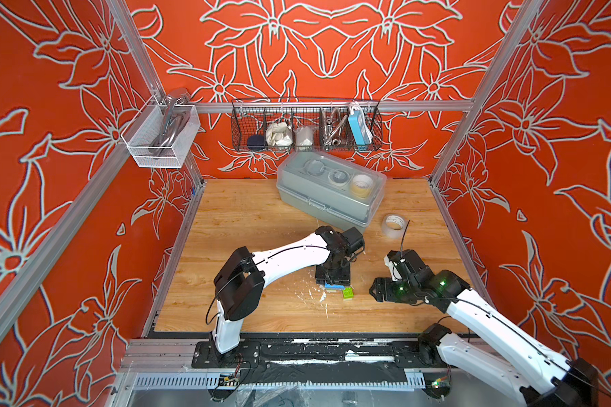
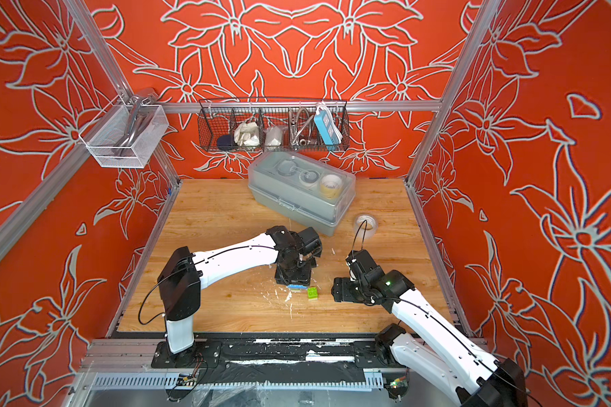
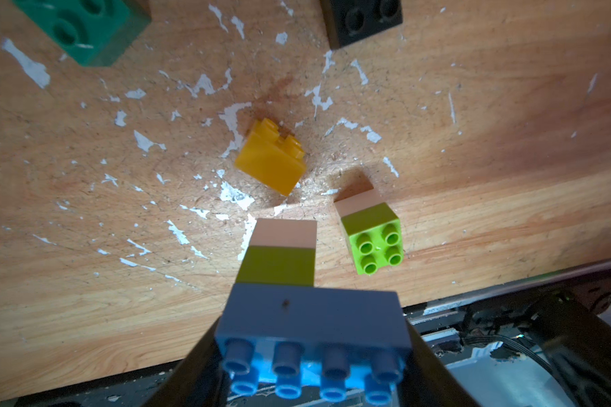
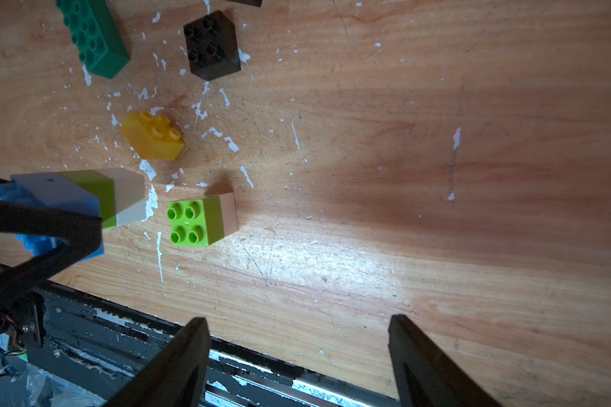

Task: Assemble a giraffe with lego
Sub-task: Pick up the lego brick from the center of the board, then assemble the lego brick with the lego brick.

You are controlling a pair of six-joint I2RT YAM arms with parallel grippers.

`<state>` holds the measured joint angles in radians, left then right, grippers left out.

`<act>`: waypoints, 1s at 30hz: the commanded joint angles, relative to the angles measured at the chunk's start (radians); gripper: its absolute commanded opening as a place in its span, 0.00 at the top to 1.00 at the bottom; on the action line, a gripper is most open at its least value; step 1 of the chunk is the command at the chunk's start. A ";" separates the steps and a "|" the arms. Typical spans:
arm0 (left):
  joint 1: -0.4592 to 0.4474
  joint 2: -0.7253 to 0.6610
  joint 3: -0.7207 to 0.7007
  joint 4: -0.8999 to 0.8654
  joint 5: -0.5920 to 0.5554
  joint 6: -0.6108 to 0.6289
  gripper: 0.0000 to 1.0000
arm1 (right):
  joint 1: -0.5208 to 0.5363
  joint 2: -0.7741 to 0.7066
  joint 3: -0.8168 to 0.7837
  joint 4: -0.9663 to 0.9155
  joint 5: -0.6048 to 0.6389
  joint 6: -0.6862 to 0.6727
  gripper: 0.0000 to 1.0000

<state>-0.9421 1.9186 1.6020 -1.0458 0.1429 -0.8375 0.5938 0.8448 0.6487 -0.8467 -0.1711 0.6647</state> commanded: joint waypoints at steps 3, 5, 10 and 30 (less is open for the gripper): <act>-0.024 0.052 0.044 -0.066 0.005 -0.063 0.56 | -0.011 -0.045 -0.007 -0.042 0.002 0.010 0.16; -0.032 0.070 0.063 -0.083 0.001 -0.068 0.56 | -0.014 -0.056 -0.013 -0.047 0.002 0.009 0.16; -0.039 0.096 0.082 -0.086 0.000 -0.088 0.56 | -0.023 -0.073 -0.012 -0.060 0.002 0.002 0.16; -0.039 0.151 0.105 -0.075 0.012 -0.119 0.55 | -0.043 -0.080 0.009 -0.072 0.007 -0.031 0.09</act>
<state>-0.9764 2.0403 1.6840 -1.0977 0.1520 -0.9443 0.5602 0.7769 0.6472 -0.8921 -0.1738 0.6498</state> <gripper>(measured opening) 0.620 0.905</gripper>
